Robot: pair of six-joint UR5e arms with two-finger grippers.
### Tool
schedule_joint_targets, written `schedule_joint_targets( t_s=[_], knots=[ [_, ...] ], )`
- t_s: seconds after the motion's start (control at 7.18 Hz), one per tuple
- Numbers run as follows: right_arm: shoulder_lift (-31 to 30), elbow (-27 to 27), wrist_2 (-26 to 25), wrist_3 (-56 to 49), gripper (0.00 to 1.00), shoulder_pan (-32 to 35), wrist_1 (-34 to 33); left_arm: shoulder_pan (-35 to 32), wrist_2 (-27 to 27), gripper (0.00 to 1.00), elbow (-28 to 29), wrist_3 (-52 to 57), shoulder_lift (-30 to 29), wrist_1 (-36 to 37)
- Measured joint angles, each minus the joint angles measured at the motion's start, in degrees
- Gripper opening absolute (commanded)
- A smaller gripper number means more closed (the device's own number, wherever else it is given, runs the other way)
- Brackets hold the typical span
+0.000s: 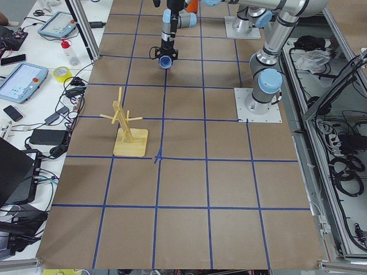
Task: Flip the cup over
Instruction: 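Lay the cup on its side and open the right gripper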
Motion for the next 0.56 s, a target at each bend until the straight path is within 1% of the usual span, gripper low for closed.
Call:
schedule_joint_targets(
  t_s=[0.14, 0.28, 0.42, 0.56],
  knots=[
    [0.2, 0.0, 0.3, 0.3, 0.57, 0.0, -0.1, 0.0, 0.0, 1.0, 0.0, 0.0, 0.0, 0.0],
    [0.3, -0.1, 0.6, 0.9, 0.72, 0.0, -0.1, 0.0, 0.0, 1.0, 0.0, 0.0, 0.0, 0.0],
    [0.3, -0.1, 1.2, 1.6, 0.93, 0.0, 0.0, 0.0, 0.0, 1.0, 0.0, 0.0, 0.0, 0.0],
    [0.4, -0.1, 2.3, 2.2, 1.0, 0.0, 0.0, 0.0, 0.0, 1.0, 0.0, 0.0, 0.0, 0.0]
  ],
)
